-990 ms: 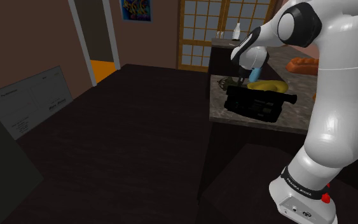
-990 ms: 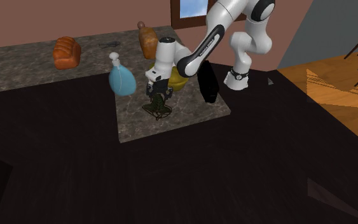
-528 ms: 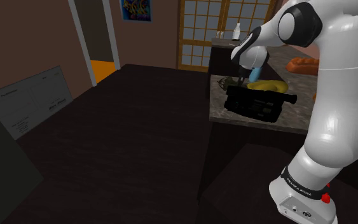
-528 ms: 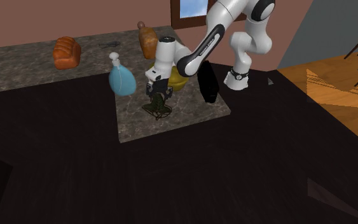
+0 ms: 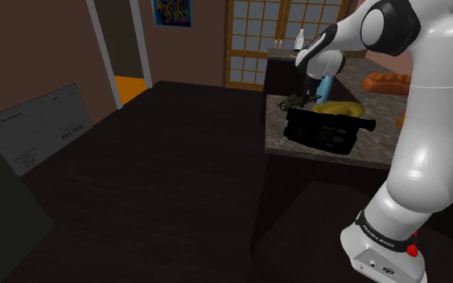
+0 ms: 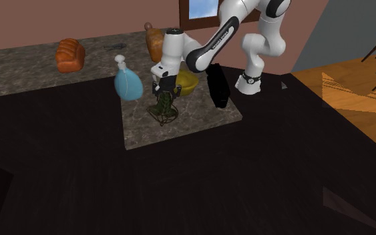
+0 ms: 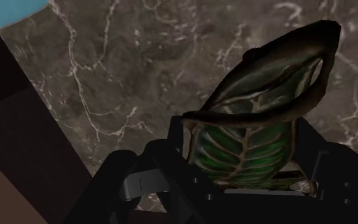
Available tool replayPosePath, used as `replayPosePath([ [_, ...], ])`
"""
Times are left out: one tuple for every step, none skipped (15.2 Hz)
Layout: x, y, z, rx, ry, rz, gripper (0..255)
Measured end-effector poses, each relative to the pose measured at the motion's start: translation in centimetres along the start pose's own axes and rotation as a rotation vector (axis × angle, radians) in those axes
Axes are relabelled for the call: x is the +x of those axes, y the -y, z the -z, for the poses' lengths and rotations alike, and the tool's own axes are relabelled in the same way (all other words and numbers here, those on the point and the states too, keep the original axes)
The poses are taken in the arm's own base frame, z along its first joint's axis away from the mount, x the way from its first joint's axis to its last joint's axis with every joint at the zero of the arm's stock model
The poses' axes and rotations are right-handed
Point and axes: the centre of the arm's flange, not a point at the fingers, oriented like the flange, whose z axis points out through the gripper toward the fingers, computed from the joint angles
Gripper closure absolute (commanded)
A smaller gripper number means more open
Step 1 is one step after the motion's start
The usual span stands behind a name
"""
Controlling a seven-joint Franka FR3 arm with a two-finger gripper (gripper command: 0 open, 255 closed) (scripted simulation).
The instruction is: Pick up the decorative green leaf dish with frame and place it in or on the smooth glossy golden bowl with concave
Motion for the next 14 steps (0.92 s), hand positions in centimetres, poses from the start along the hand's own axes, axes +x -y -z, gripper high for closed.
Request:
replayPosePath([
  [0.1,-0.1,0.5,0.0,0.0,0.0,255],
  [0.1,-0.1,1.0,0.0,0.0,0.0,255],
  [0.2,-0.3,1.5,0.0,0.0,0.0,255],
  [0.3,-0.5,2.0,0.0,0.0,0.0,255],
  [0.3,-0.5,2.5,0.0,0.0,0.0,255],
  [0.4,-0.5,3.1,0.0,0.0,0.0,255],
  [0.5,-0.7,3.5,0.0,0.0,0.0,255],
  [0.6,-0.8,4.0,0.0,0.0,0.0,255],
  [0.7,-0.9,4.6,0.0,0.0,0.0,255],
  [0.8,-1.0,5.0,0.0,0.0,0.0,255],
  [0.7,-1.1,5.6,0.0,0.0,0.0,255],
  [0.8,-1.2,6.1,0.0,0.0,0.0,255],
  [1.0,-1.4,6.6,0.0,0.0,0.0,255],
  [1.1,-1.5,7.0,0.0,0.0,0.0,255],
])
